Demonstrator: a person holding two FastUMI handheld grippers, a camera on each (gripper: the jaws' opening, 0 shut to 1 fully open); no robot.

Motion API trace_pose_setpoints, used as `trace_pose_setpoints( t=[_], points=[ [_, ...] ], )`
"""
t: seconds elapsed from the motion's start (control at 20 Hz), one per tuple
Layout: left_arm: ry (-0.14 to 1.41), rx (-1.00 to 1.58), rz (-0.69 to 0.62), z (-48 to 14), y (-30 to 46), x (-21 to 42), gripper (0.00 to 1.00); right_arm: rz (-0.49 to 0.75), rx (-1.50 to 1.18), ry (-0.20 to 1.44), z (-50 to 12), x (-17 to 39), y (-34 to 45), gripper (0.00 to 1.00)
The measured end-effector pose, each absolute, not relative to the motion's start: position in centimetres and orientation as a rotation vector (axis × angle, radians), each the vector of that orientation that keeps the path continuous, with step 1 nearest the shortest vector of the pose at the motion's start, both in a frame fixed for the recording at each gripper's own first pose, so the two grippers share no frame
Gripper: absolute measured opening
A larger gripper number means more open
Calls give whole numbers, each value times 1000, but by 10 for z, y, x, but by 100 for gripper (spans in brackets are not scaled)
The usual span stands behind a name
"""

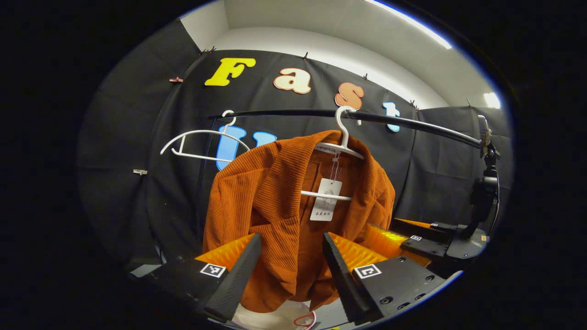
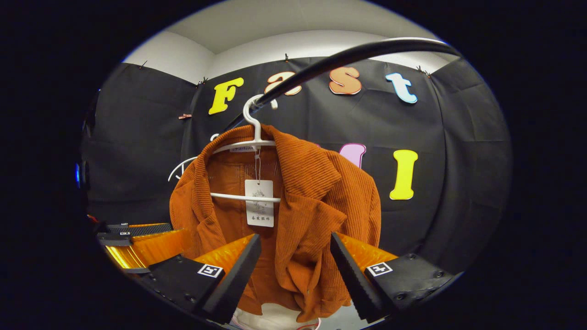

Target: Grasp the clothes on the hanger with both hands and then place them into the laundry hamper below.

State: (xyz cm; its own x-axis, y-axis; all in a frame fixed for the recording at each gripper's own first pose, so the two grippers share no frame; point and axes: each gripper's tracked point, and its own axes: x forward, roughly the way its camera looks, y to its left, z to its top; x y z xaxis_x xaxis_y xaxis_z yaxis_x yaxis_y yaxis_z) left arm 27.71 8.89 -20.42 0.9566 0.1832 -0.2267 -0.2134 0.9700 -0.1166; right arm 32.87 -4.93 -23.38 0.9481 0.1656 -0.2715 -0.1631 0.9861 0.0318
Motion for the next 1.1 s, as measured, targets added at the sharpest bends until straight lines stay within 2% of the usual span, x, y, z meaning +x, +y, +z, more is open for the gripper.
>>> trace_pose_setpoints(
  t=[0.35, 0.65, 0.85, 1.0, 1.1],
  points=[
    [283, -173, 256, -251, 113, 307, 86, 163, 49, 321, -264, 354, -67, 98],
    [277, -233, 214, -264, 127, 327, 86, 246, 101, 328, -275, 368, -54, 98],
    [250, -275, 148, -257, 109, 343, 87, 302, 141, 334, -279, 378, -30, 98],
    [255, -266, 135, -260, 97, 356, 86, 293, 130, 337, -285, 392, -19, 98],
    [240, -264, 179, -258, 105, 361, 86, 225, 97, 335, -287, 403, -32, 96]
  ],
)
